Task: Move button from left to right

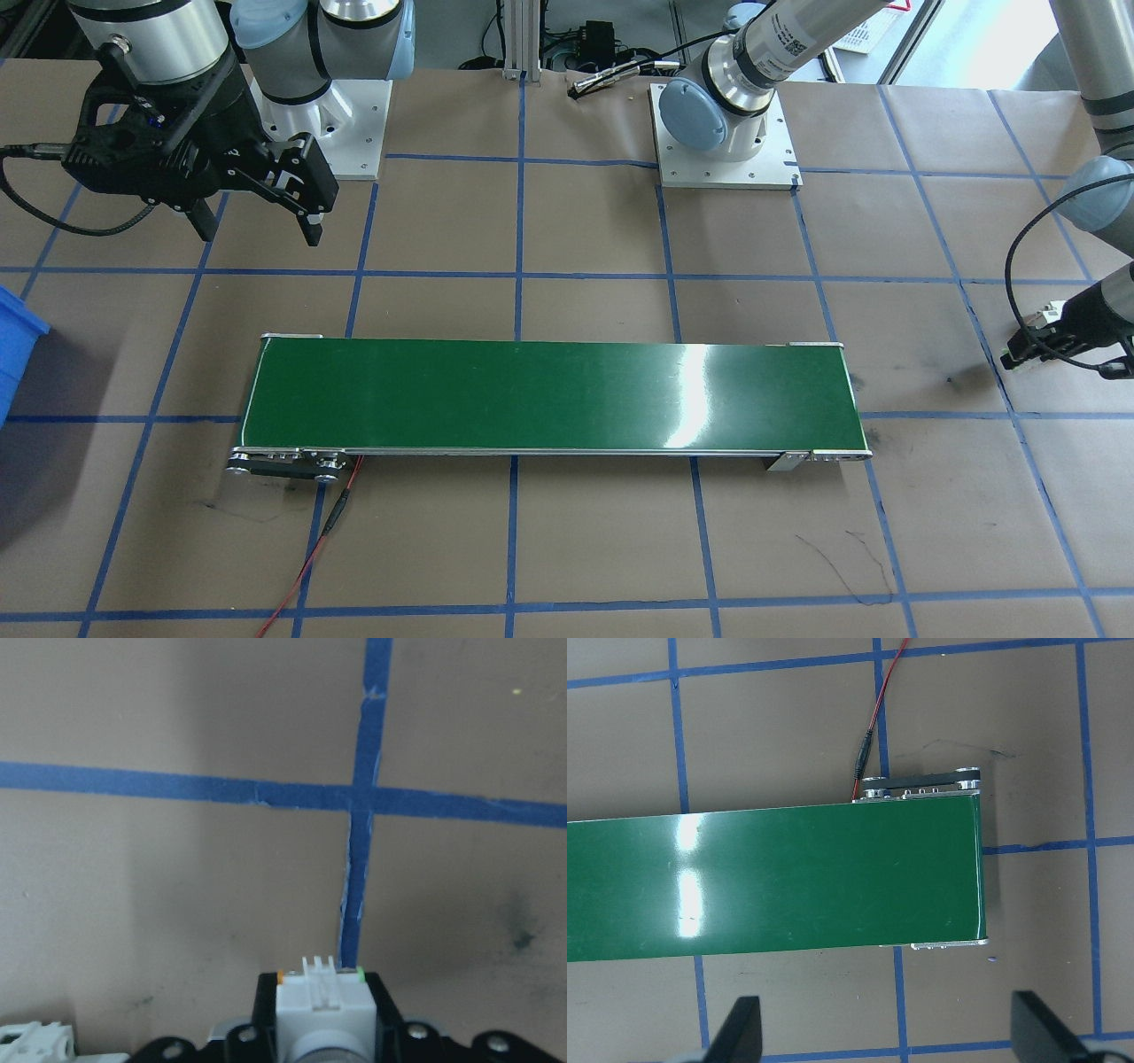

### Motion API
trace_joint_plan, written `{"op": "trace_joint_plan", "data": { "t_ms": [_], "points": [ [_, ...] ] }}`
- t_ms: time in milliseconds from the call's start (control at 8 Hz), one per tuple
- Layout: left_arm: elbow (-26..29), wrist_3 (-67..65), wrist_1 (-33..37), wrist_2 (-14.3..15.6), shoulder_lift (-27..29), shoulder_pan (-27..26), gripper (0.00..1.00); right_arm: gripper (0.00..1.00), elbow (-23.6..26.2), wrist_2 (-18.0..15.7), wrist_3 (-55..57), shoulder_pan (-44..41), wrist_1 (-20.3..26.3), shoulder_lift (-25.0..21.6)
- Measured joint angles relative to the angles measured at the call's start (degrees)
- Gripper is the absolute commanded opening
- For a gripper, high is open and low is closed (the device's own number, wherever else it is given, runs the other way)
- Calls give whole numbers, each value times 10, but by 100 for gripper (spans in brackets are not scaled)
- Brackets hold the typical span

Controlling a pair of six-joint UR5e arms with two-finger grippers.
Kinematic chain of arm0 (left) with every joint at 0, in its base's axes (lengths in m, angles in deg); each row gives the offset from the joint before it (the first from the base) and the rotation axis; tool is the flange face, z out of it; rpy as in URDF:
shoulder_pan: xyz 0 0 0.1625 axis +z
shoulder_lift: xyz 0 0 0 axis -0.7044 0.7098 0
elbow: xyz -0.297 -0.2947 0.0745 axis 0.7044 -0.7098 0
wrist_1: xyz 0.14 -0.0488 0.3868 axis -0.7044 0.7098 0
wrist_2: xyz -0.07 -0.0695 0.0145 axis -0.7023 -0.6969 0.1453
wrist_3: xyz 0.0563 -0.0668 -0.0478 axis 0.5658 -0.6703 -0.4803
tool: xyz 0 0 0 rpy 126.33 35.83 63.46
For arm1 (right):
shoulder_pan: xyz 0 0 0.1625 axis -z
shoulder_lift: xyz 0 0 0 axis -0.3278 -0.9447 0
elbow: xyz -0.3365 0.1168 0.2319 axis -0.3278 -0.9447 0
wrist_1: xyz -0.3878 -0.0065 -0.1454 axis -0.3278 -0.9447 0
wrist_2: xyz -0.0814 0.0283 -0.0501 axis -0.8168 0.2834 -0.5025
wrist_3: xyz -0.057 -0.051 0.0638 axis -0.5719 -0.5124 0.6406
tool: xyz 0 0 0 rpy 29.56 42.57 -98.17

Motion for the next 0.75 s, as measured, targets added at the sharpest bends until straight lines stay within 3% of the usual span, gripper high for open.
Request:
{"op": "trace_joint_plan", "data": {
  "t_ms": [375,750],
  "points": [
    [1,-1,44,3,-97,-49,0,100,0,0,0,1,-1,1],
    [1,-60,102,9,-173,-151,0,100,0,-2,0,2,1,0]
  ]
}}
